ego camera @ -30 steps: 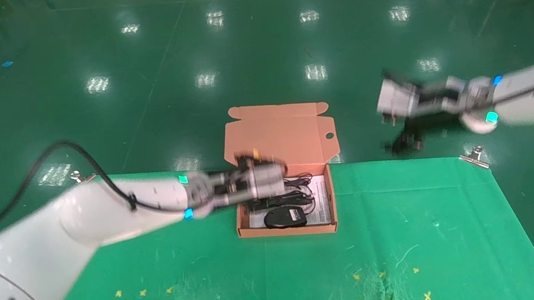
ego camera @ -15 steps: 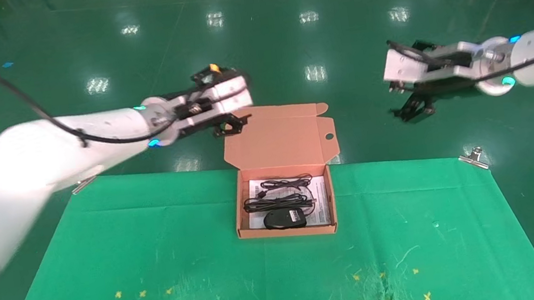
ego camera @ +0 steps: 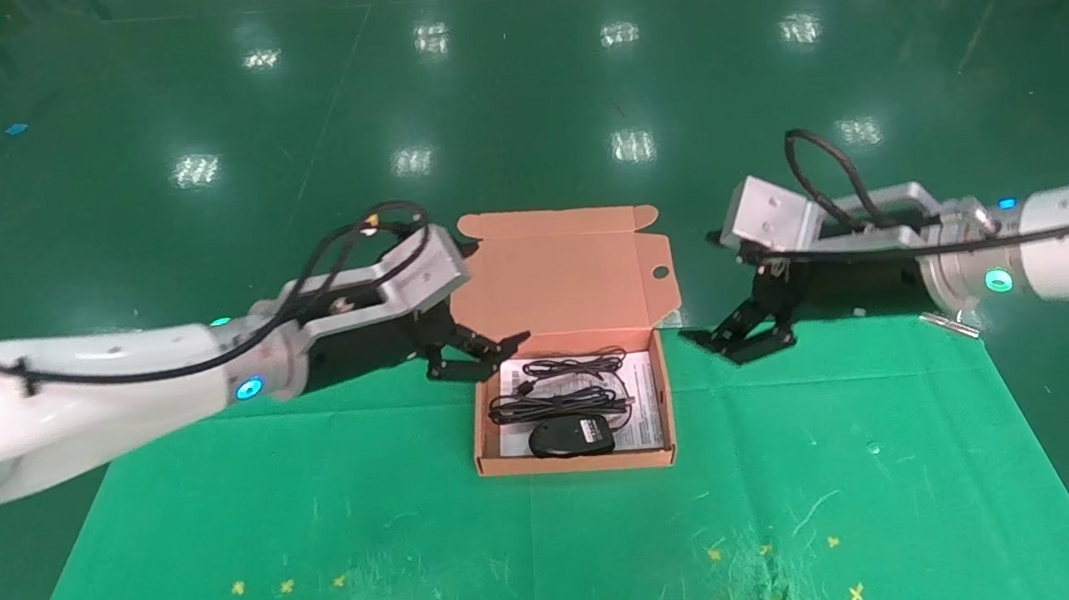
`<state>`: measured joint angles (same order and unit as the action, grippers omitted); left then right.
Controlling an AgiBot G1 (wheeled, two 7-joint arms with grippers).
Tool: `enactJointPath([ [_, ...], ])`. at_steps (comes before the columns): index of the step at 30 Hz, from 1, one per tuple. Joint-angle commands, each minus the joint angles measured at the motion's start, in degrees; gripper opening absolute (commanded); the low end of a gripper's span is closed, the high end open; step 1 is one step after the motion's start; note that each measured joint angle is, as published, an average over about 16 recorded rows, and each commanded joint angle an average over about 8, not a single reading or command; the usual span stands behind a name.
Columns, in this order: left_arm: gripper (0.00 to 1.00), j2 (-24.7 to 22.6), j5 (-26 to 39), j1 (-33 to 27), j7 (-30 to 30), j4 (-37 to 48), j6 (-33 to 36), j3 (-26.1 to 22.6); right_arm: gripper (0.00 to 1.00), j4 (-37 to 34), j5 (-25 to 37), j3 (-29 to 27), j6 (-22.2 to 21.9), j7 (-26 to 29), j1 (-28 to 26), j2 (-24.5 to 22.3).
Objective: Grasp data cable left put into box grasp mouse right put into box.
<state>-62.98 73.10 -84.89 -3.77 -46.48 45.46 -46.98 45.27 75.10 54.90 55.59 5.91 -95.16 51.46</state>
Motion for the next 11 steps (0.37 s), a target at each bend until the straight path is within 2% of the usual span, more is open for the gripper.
enactJointPath([
  [1, 1.00, 1.37, -1.54, 1.15, 0.71, -1.33, 1.98, 1.52, 1.00, 1.38, -1.62, -1.90, 1.47, 0.24, 1.64, -0.80],
  [11, 1.00, 7.20, -8.05, 6.01, 3.74, -6.98, 10.37, 7.98, 1.00, 7.23, -8.49, -9.94, 7.69, 1.24, 8.59, -4.20],
])
